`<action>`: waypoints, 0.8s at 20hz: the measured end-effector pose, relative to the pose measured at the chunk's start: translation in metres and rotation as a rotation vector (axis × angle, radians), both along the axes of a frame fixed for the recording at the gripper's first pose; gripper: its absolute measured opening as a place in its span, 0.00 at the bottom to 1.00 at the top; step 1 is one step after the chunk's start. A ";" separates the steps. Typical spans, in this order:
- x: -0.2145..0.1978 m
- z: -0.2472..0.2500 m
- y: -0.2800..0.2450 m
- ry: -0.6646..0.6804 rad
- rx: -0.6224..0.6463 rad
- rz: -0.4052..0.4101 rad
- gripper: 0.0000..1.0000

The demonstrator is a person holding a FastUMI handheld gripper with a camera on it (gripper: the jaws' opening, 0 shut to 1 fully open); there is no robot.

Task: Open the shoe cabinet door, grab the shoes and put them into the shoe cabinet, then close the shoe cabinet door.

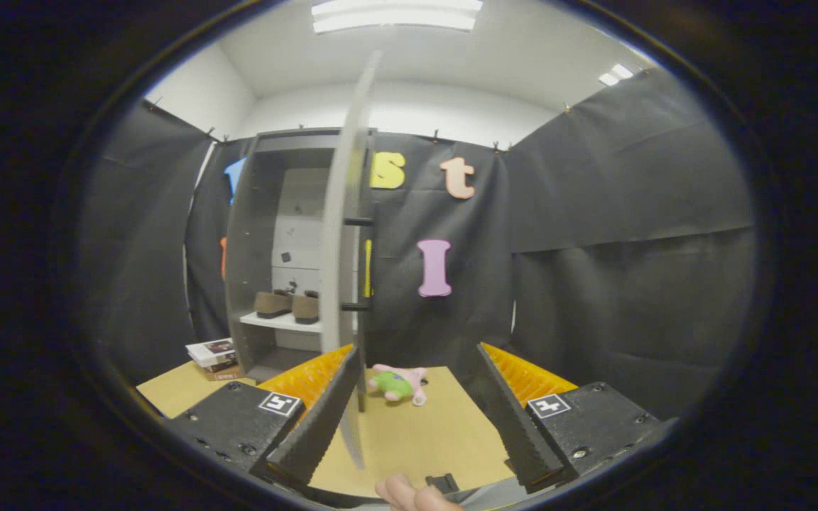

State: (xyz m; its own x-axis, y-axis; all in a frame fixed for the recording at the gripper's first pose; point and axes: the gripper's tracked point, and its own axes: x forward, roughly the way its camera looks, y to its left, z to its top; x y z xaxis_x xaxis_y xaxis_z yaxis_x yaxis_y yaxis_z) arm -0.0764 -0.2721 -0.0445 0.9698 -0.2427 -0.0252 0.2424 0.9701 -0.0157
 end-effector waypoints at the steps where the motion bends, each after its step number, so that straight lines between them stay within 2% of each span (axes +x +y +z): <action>1: -0.002 0.000 -0.022 -0.001 0.014 -0.024 1.00; 5: 0.009 0.008 -0.095 0.001 0.058 -0.097 1.00; 8: 0.026 0.013 -0.128 0.019 0.043 -0.116 0.99; 11: 0.064 0.016 -0.136 0.035 0.035 -0.071 1.00; 16: 0.116 0.016 -0.105 0.067 0.036 0.057 1.00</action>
State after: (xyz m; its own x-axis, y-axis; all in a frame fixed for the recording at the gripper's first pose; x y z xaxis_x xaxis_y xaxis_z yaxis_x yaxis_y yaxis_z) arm 0.0391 -0.3775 -0.0286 0.9779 -0.1850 -0.0978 0.1865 0.9824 0.0056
